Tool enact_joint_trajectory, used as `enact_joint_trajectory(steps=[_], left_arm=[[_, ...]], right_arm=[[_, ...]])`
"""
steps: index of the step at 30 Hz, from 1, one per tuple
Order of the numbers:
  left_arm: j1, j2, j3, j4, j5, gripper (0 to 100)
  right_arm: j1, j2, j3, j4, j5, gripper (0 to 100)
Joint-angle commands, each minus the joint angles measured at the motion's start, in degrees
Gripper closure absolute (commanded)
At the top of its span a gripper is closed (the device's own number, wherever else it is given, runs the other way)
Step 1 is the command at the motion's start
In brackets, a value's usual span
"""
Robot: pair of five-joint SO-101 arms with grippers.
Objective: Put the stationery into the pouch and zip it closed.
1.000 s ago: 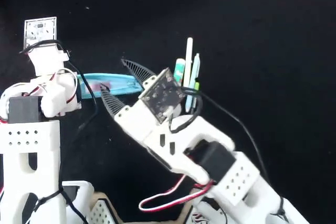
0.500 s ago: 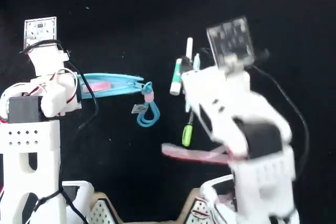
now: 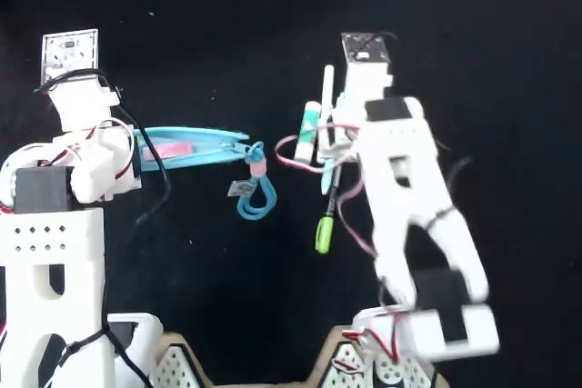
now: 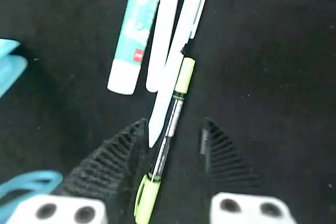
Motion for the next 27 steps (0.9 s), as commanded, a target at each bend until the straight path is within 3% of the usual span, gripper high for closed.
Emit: enact_joint_trajectory(steps=[1,12,21,27], left_arm=[[0.9,0.4,2.2,0.4,0.3,97],[0.9,0.4,2.2,0.4,0.3,97],[0.9,0.4,2.2,0.4,0.3,97],[0.9,0.4,2.2,0.4,0.3,97]], right_arm=[[3.3,8.0,-9.0,-1.0,-0.7,81.8],[3.6,29.9,-24.0,-0.8,-0.4,82.2],[1.1,32.0,-24.9,-0.4,-0.3,82.2],[4.0,31.8,-25.8,7.9,3.8,82.2]])
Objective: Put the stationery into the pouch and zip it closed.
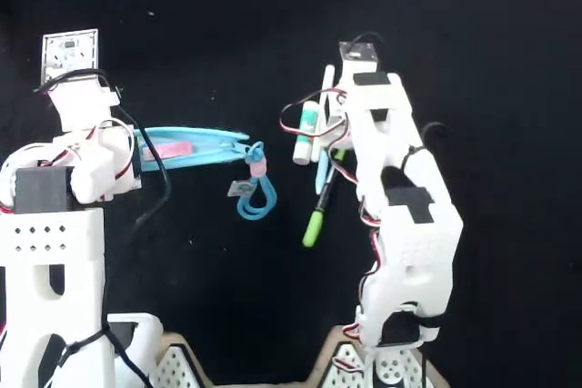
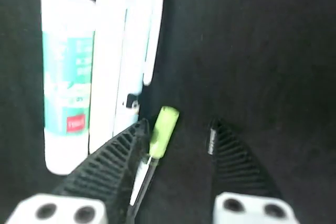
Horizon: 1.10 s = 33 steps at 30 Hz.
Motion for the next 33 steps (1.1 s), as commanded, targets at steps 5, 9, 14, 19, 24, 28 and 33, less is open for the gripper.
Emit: enact_joint_trajectory(steps=[5,9,14,19,24,28,33], left_arm=[[0.9,0.4,2.2,0.4,0.3,97],[0.8,0.4,2.2,0.4,0.3,97],[0.8,0.4,2.2,0.4,0.3,97],[0.8,0.4,2.2,0.4,0.3,97],[0.8,0.4,2.2,0.4,0.3,97],[0.8,0.4,2.2,0.4,0.3,97],[0.8,0.4,2.2,0.4,0.3,97]], right_arm=[[1.1,-0.5,-2.9,8.3,7.1,82.1],[1.4,-0.3,-3.4,8.3,7.2,82.2],[1.4,-0.2,-3.9,8.4,7.2,87.7],[1.6,-0.3,-3.6,8.6,6.8,96.9],[4.8,-1.5,-6.5,9.3,8.5,98.8],[6.8,-2.6,-12.1,14.1,19.0,98.7],[8.7,0.0,-16.0,15.6,28.9,98.7]])
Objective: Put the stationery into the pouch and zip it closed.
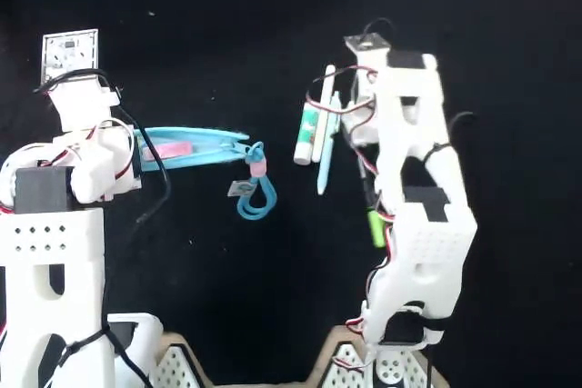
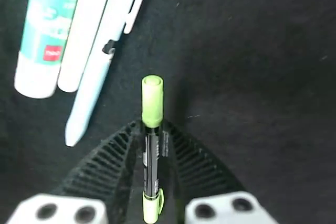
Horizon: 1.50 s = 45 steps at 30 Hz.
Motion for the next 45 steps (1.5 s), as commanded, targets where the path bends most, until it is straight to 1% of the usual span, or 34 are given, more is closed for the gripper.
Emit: enact_joint_trajectory(steps=[1,3,5,10,12,20,25,27,32,37,42,44,45], left_arm=[[0.8,0.4,2.2,0.4,0.3,97],[0.8,0.4,2.2,0.4,0.3,97],[0.8,0.4,2.2,0.4,0.3,97],[1.0,0.4,2.2,0.4,0.3,97],[0.9,0.4,2.2,0.4,0.3,97],[0.8,0.4,2.2,0.5,0.3,97],[0.8,0.4,2.2,0.5,0.3,97],[0.8,0.4,2.2,0.5,0.3,97],[0.8,0.4,2.2,0.5,0.3,97],[0.8,0.4,2.2,0.5,0.3,97],[0.8,0.4,2.2,0.5,0.3,97],[1.0,0.4,2.9,0.3,0.3,97],[1.2,0.4,3.2,0.2,0.3,97]], right_arm=[[1.8,1.1,-3.8,0.9,8.4,98.7],[1.5,4.2,-3.8,0.9,12.2,98.2],[1.3,6.9,-4.4,1.4,13.4,97.3],[1.5,11.2,-11.5,6.7,13.7,82.0],[1.4,12.4,-15.4,8.6,13.7,78.8],[1.5,15.9,-29.9,16.7,13.7,78.7],[3.3,13.8,-30.8,15.6,14.1,78.7],[3.5,14.4,-30.2,14.3,17.1,78.7],[4.3,19.6,-32.8,12.0,21.8,78.7],[5.1,24.4,-38.3,13.1,23.8,78.7],[5.7,29.8,-41.9,14.5,23.8,78.7],[6.1,32.0,-43.0,14.3,23.8,81.0],[6.1,33.0,-43.8,14.5,23.8,84.7]])
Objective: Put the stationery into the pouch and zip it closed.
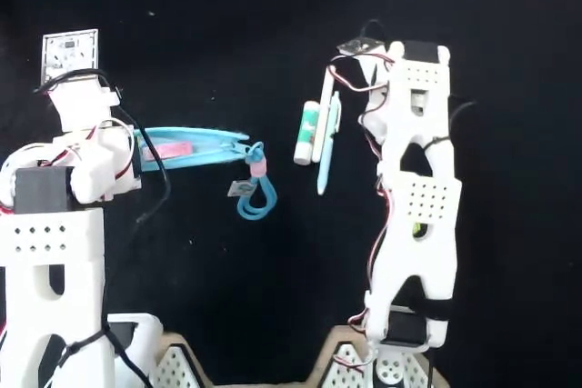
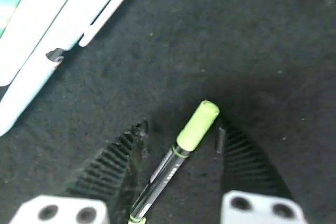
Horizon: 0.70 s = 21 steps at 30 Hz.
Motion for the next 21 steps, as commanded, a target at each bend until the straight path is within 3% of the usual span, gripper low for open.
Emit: enact_joint_trajectory(steps=[1,3,9,16,21], left_arm=[[1.3,0.4,3.1,0.1,0.3,97],[1.3,0.4,3.0,0.1,0.3,97],[1.3,0.4,3.0,0.1,0.3,97],[1.3,0.4,3.0,0.0,0.3,97],[1.3,0.4,3.1,0.0,0.3,97]], right_arm=[[1.7,2.5,-4.2,0.8,0.4,90.2],[1.7,3.2,-6.1,1.8,0.0,99.2],[0.6,-2.9,-3.6,2.9,-4.1,98.8],[-3.3,-17.1,19.8,2.5,-4.0,98.8],[-1.8,-24.0,32.0,-2.9,-0.2,98.8]])
